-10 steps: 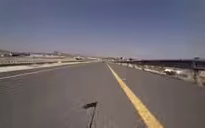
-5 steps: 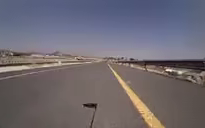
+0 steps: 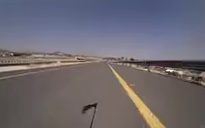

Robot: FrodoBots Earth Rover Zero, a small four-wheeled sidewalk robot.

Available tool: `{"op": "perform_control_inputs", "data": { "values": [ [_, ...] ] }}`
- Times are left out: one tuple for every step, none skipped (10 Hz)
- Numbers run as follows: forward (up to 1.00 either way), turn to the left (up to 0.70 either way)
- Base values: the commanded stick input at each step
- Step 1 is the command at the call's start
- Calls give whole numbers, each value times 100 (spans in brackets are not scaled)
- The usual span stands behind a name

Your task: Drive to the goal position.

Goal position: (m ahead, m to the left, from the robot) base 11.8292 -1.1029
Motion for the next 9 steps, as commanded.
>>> {"op": "perform_control_inputs", "data": {
  "values": [
    [70, 0],
    [70, 0],
    [70, 0],
    [70, 0],
    [70, 0],
    [70, 0],
    [70, 0],
    [70, 0],
    [70, 0]
  ]
}}
